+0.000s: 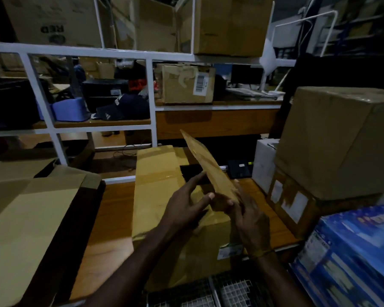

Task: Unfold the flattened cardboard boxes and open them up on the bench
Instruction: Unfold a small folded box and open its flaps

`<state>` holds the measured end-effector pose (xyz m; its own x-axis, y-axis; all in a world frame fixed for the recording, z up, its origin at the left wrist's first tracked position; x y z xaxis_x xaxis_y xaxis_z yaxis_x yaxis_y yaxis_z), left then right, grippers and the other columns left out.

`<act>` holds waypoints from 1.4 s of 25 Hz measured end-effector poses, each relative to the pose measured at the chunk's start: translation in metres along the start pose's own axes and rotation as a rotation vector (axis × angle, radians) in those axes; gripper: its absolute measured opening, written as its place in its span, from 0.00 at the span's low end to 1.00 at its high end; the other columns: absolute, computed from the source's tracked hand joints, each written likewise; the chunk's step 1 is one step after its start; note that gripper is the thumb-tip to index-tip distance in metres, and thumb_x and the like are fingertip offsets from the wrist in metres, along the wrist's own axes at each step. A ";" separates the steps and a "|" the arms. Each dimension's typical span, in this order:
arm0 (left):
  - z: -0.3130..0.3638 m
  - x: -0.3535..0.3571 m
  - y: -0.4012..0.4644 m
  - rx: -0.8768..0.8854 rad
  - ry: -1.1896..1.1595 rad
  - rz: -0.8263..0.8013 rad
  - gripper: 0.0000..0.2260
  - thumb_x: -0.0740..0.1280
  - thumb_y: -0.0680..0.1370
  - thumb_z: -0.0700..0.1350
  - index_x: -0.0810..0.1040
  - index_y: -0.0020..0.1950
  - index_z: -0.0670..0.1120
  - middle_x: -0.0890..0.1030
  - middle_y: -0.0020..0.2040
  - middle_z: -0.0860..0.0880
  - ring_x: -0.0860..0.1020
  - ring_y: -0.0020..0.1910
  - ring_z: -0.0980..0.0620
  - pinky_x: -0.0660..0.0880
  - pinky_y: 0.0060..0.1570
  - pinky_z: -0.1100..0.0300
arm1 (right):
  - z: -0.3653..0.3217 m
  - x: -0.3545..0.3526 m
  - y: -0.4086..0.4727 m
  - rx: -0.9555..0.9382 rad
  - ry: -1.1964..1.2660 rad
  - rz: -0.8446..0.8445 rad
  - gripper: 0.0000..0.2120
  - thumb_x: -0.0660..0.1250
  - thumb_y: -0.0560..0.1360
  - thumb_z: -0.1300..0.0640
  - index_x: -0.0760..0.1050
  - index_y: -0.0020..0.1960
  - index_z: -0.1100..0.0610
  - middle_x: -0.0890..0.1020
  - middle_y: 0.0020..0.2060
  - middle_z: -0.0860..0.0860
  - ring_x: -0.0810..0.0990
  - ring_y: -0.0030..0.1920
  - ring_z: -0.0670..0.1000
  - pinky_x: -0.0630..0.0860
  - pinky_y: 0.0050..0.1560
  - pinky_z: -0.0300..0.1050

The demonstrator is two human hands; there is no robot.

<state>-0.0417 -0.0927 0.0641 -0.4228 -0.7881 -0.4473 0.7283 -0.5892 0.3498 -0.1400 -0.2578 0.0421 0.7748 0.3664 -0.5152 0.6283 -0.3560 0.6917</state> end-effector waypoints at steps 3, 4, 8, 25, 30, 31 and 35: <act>0.008 0.030 0.020 0.089 0.014 -0.118 0.34 0.65 0.80 0.56 0.46 0.76 0.70 0.68 0.72 0.59 0.75 0.64 0.55 0.77 0.59 0.52 | 0.002 -0.005 -0.003 0.014 -0.029 0.123 0.27 0.55 0.81 0.46 0.51 0.77 0.38 0.80 0.62 0.55 0.80 0.35 0.54 0.72 0.25 0.44; 0.010 0.040 0.027 0.115 0.047 -0.164 0.35 0.65 0.80 0.54 0.43 0.76 0.70 0.67 0.74 0.57 0.75 0.64 0.53 0.77 0.59 0.51 | 0.007 -0.006 -0.005 0.032 -0.026 0.142 0.29 0.57 0.81 0.49 0.50 0.77 0.38 0.78 0.64 0.56 0.80 0.36 0.55 0.72 0.26 0.45; 0.018 0.075 0.046 0.254 0.208 -0.328 0.37 0.64 0.81 0.45 0.42 0.76 0.70 0.52 0.80 0.58 0.70 0.70 0.50 0.78 0.53 0.53 | 0.027 -0.004 -0.007 0.092 -0.168 0.171 0.43 0.66 0.78 0.66 0.45 0.79 0.41 0.65 0.74 0.55 0.79 0.45 0.63 0.77 0.27 0.55; -0.011 0.135 0.070 0.266 0.629 -0.434 0.16 0.53 0.83 0.48 0.71 0.67 0.59 0.66 0.75 0.51 0.65 0.73 0.42 0.67 0.66 0.42 | 0.085 -0.007 -0.034 0.388 -0.137 0.055 0.33 0.52 0.74 0.25 0.79 0.61 0.48 0.80 0.52 0.48 0.79 0.51 0.50 0.77 0.43 0.46; -0.012 0.133 0.071 0.238 0.618 -0.390 0.15 0.52 0.82 0.49 0.73 0.64 0.57 0.69 0.73 0.52 0.71 0.68 0.49 0.70 0.63 0.43 | 0.093 0.007 -0.038 0.530 0.140 0.001 0.32 0.55 0.69 0.26 0.83 0.53 0.49 0.83 0.42 0.47 0.79 0.43 0.49 0.74 0.38 0.43; -0.012 0.132 0.071 0.223 0.617 -0.381 0.15 0.53 0.82 0.48 0.73 0.65 0.56 0.69 0.73 0.53 0.72 0.67 0.50 0.70 0.63 0.44 | 0.096 0.009 -0.037 0.557 0.180 -0.005 0.32 0.57 0.69 0.27 0.83 0.52 0.50 0.83 0.41 0.46 0.80 0.42 0.48 0.73 0.37 0.41; -0.005 0.129 0.069 0.195 0.637 -0.314 0.16 0.55 0.83 0.47 0.70 0.71 0.55 0.69 0.73 0.54 0.75 0.63 0.52 0.73 0.60 0.51 | 0.096 0.004 -0.030 0.552 0.172 -0.078 0.28 0.60 0.70 0.30 0.83 0.54 0.49 0.84 0.44 0.46 0.80 0.44 0.49 0.74 0.38 0.42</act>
<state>-0.0437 -0.2343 0.0263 -0.1568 -0.3560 -0.9212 0.4906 -0.8376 0.2402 -0.1484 -0.3283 -0.0293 0.7310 0.5277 -0.4326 0.6626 -0.7006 0.2648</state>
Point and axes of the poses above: each hand's wrist, its own y-axis towards the middle knuckle, its own x-axis out of the palm, z = x × y, the point moved 6 cm from there along y, towards the middle knuckle
